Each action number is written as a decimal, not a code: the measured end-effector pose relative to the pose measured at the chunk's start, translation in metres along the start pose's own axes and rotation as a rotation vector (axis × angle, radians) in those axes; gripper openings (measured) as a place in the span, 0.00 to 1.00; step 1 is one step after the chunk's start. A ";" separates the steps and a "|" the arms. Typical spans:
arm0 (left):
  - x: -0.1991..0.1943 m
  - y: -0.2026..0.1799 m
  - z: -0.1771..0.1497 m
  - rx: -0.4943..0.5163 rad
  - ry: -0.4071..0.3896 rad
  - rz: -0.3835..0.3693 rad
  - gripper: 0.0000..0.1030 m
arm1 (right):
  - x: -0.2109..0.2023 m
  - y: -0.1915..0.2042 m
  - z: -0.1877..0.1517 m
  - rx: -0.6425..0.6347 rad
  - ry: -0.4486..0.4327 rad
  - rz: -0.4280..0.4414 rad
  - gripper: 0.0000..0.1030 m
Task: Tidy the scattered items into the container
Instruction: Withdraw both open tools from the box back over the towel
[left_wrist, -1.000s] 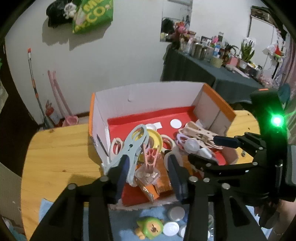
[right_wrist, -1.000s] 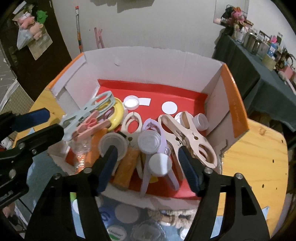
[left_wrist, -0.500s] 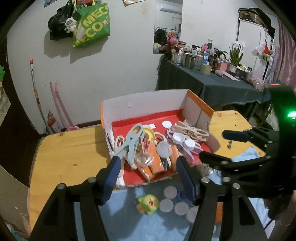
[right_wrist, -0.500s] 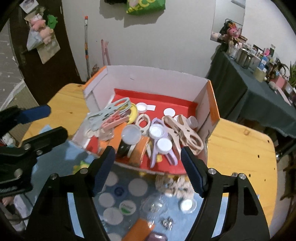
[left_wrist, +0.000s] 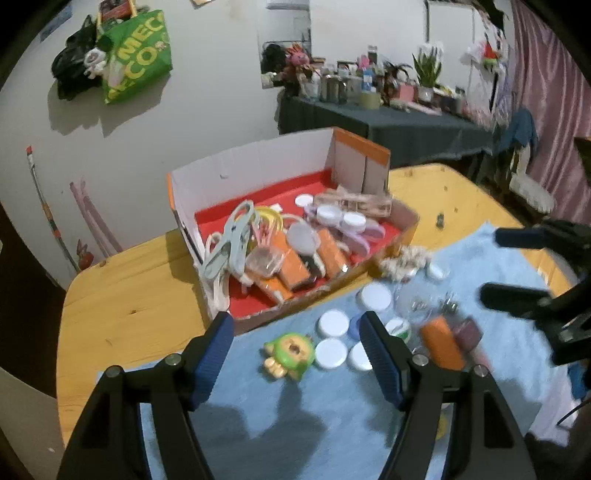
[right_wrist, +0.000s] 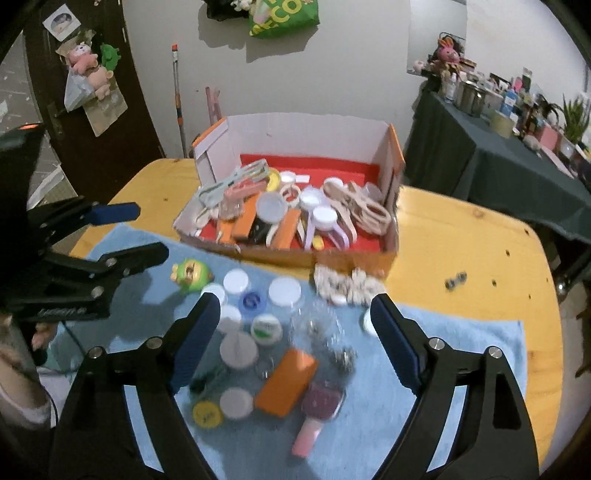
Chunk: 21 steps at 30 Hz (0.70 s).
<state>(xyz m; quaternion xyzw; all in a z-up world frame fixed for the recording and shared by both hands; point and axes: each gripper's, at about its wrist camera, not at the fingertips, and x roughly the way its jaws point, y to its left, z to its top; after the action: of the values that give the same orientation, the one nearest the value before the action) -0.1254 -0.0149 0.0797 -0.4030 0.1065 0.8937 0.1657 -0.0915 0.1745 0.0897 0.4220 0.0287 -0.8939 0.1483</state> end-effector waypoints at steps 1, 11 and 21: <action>0.002 0.001 -0.003 0.005 0.008 -0.003 0.71 | -0.002 -0.001 -0.005 0.004 0.003 -0.004 0.81; 0.018 -0.008 -0.037 0.032 0.071 -0.141 0.71 | 0.003 -0.004 -0.058 0.056 0.069 -0.034 0.81; 0.025 -0.036 -0.063 0.092 0.123 -0.218 0.71 | 0.014 0.006 -0.091 0.055 0.123 -0.033 0.81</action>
<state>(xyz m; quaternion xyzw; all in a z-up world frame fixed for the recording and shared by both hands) -0.0839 0.0028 0.0177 -0.4582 0.1129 0.8382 0.2734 -0.0302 0.1812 0.0204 0.4795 0.0199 -0.8691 0.1199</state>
